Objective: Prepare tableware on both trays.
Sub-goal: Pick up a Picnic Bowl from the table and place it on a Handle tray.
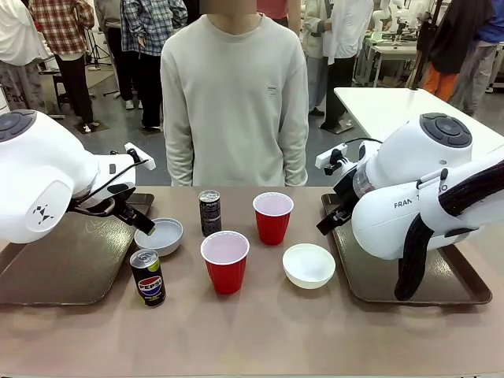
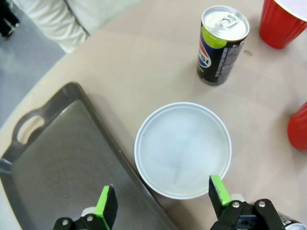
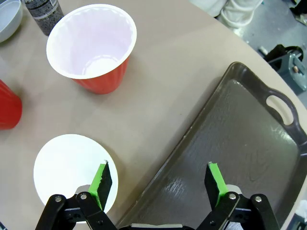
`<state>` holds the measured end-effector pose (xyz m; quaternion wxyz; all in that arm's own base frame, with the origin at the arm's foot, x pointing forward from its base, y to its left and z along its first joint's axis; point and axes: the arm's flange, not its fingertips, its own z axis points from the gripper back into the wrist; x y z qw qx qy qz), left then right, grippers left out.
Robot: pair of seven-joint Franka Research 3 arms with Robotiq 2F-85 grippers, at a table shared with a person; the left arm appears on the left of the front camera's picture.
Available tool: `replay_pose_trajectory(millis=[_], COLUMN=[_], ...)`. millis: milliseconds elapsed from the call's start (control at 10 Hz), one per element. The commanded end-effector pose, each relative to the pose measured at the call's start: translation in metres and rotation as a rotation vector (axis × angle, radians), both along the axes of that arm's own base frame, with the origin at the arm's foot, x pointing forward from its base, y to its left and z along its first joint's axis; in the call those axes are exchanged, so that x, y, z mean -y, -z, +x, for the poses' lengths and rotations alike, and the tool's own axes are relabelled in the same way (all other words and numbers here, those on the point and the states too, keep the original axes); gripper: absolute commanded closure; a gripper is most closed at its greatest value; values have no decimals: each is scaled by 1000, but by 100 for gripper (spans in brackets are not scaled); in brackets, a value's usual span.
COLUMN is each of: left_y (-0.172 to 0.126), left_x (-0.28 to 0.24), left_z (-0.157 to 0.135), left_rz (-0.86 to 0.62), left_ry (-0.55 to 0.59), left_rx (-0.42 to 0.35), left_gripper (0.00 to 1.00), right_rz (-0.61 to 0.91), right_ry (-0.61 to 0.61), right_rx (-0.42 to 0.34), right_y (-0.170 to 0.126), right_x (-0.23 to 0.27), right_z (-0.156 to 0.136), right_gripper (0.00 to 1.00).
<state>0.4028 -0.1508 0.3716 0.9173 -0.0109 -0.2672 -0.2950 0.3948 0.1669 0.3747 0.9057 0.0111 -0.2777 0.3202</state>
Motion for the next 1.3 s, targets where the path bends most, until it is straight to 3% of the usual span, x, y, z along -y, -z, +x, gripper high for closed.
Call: replay_pose_trajectory(millis=[0,100,200,400,500,700,900,1000,1100,1200], left_y=[0,0,0,-27,-43,-73,-89,-92,-93,-120], left_x=[0,0,0,3,3,-4,-10,-15,-19,9], left_z=[0,0,0,-36,-55,-98,-141,-156,-160,-105], left_rz=[0,0,0,72,69,46,53,54,107,66], left_ry=[0,0,0,-23,-9,50,63,35,-25,60], left_rx=[0,0,0,-50,-92,-153,-183,-184,-133,-184], left_gripper=[0,0,0,0,0,0,0,0,0,0], right_rz=[0,0,13,14,15,-9,-35,-8,-62,-51], right_ry=[0,0,-28,51,63,97,69,60,76,63], right_rx=[0,0,-58,-118,-190,-236,-297,-284,-182,-290], right_y=[0,0,-4,-30,-45,-75,-79,-78,-76,-130], right_x=[0,0,1,12,21,39,43,43,43,25], right_z=[0,0,-2,-31,-58,-123,-175,-190,-187,-127], right_gripper=[0,0,0,0,0,0,0,0,0,0])
